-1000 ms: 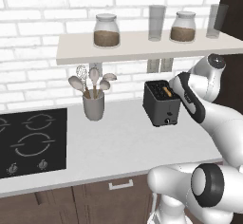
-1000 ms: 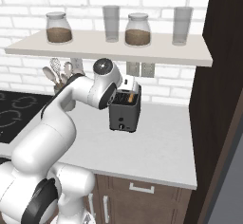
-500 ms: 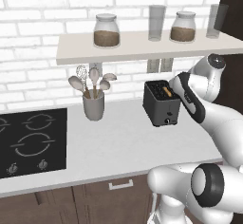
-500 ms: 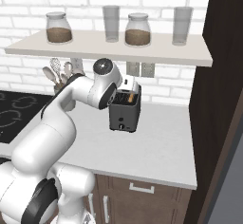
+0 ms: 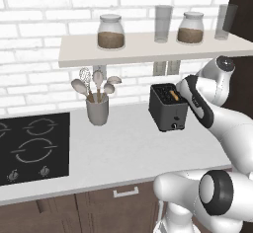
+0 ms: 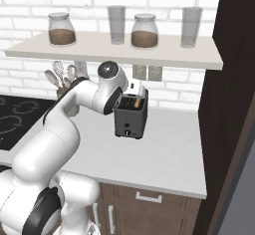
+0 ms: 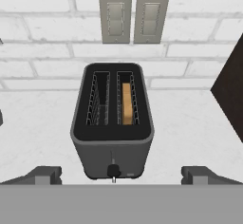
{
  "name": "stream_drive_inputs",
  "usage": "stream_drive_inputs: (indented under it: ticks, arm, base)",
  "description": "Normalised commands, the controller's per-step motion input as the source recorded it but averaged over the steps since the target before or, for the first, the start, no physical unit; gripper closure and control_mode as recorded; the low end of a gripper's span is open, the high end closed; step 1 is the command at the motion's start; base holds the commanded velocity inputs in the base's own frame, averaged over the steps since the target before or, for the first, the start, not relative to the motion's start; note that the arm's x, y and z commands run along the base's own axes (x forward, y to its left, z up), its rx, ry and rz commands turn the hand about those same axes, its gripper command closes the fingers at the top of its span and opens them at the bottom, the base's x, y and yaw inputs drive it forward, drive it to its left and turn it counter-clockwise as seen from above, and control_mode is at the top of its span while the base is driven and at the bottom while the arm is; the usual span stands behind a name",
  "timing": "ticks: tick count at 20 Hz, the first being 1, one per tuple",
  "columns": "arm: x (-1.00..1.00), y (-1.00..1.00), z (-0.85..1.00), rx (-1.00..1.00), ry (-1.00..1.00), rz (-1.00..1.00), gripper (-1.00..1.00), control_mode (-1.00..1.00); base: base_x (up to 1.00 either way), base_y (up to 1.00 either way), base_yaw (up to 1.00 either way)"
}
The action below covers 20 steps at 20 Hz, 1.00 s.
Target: Start the toaster. Once the lever pops up, take the bread to the plate on the dining counter.
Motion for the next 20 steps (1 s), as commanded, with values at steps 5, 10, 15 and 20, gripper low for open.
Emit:
stream_drive_inputs:
  ticks: [5, 10, 15, 20]
  arm:
    - [0.0, 0.0, 0.0, 0.0, 0.0, 0.0, -1.0, -1.0]
    - [0.0, 0.0, 0.0, 0.0, 0.0, 0.0, -1.0, -1.0]
    - [0.0, 0.0, 0.0, 0.0, 0.0, 0.0, -1.0, -1.0]
    - [0.0, 0.0, 0.0, 0.0, 0.0, 0.0, -1.0, -1.0]
  base:
    - [0.0, 0.0, 0.0]
    - [0.0, 0.0, 0.0]
    - [0.0, 0.0, 0.0]
    - [0.0, 0.0, 0.0]
